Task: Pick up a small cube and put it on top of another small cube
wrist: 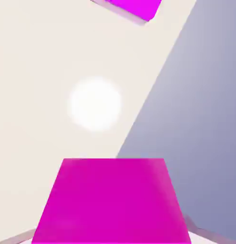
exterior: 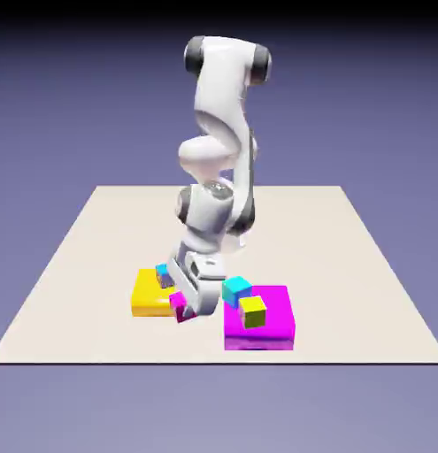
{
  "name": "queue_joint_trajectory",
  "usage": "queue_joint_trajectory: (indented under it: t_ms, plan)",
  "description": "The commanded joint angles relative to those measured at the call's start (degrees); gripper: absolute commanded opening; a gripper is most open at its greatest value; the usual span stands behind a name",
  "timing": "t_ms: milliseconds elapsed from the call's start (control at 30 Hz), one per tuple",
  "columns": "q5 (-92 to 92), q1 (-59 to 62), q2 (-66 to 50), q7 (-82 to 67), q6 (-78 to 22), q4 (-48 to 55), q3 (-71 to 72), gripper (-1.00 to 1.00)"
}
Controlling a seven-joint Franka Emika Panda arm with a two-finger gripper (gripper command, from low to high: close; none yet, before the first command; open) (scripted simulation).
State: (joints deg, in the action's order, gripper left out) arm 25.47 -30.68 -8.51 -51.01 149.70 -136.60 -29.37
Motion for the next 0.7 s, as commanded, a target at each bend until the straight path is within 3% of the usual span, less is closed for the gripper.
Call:
queue_joint_trajectory:
  t_ms: [0, 200, 400, 433, 667]
  plan:
    - [2.1, -2.1, 2.0, 2.5, -1.6, -0.6, 0.5, -1.0]
    - [11.2, -10.9, 10.6, 13.0, -8.8, -3.4, 2.8, -1.0]
    - [12.5, -8.5, 0.0, 14.9, 2.3, -3.4, 1.6, -1.0]
    - [12.5, -8.5, 0.0, 14.9, 2.3, -3.4, 1.6, 1.0]
    - [11.2, -10.9, 10.6, 13.0, -8.8, -3.4, 2.8, 1.0]
